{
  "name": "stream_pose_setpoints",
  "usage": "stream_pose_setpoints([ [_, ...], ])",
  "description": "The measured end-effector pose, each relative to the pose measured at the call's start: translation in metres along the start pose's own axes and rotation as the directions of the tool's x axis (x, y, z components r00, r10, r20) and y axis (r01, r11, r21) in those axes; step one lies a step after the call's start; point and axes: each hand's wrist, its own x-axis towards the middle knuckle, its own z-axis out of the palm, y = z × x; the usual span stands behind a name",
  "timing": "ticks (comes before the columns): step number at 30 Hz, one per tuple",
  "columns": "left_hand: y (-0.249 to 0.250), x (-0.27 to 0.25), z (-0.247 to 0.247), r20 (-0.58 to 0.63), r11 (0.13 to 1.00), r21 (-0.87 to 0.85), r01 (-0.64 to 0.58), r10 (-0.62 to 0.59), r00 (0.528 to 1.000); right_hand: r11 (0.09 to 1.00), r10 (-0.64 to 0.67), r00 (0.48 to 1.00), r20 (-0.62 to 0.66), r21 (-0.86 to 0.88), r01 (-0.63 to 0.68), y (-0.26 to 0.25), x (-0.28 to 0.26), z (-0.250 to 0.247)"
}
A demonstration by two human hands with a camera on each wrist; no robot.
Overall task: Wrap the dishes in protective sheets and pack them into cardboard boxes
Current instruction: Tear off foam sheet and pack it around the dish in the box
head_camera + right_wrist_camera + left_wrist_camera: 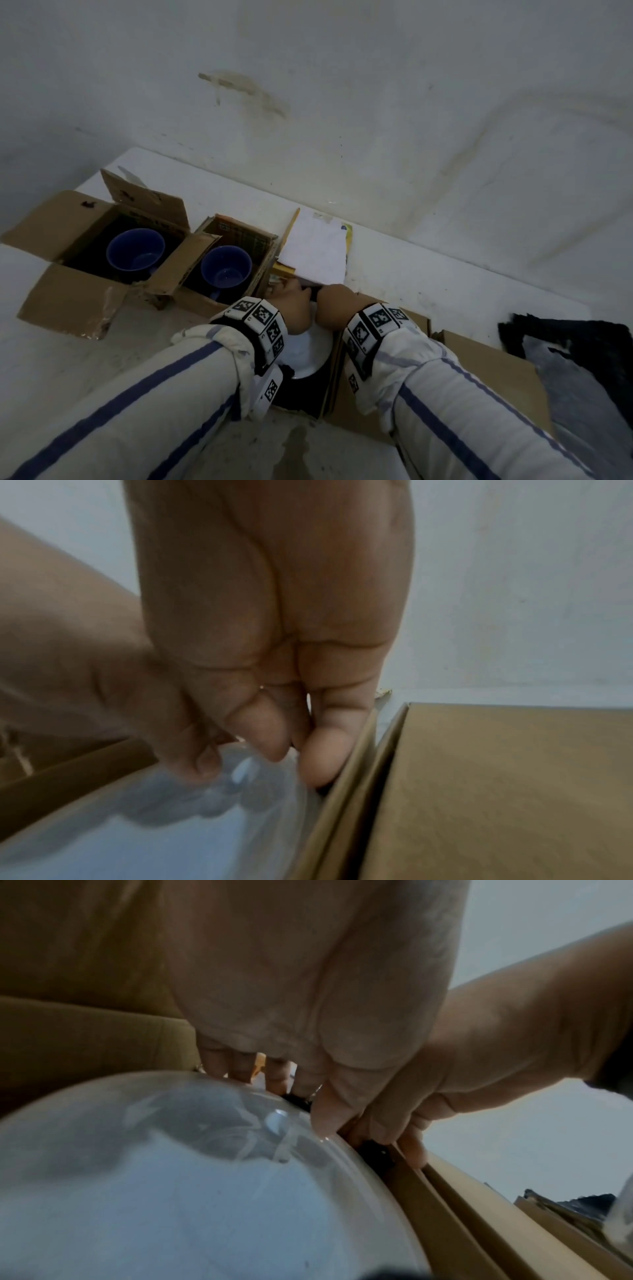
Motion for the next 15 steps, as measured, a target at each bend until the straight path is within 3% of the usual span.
stream_pose_setpoints([
  [4, 0.006, 0.000, -0.005, 0.108, 0.992, -0.126, 0.019, -0.005, 0.994, 0.987, 0.002, 1.000, 0.009, 0.161, -0.003, 0.012, -0.009, -0.003],
  [6, 0.014, -0.003, -0.011, 0.051, 0.991, -0.129, 0.033, -0.026, 0.998, 0.954, 0.029, 0.996, -0.081, 0.300, -0.003, 0.025, -0.019, -0.003],
  [9, 0.045, -0.015, -0.022, -0.068, 0.999, -0.033, -0.013, 0.010, 0.998, 0.832, 0.166, 0.944, -0.287, 0.554, 0.022, 0.046, -0.040, -0.001],
  [11, 0.075, -0.021, -0.026, -0.095, 0.999, -0.002, -0.047, 0.046, 0.994, 0.759, 0.256, 0.911, -0.325, 0.651, 0.019, 0.063, -0.059, 0.003],
  [15, 0.144, -0.026, -0.016, -0.060, 0.991, -0.031, -0.127, 0.125, 0.990, 0.715, 0.367, 0.856, -0.365, 0.699, -0.009, 0.109, -0.102, 0.020],
])
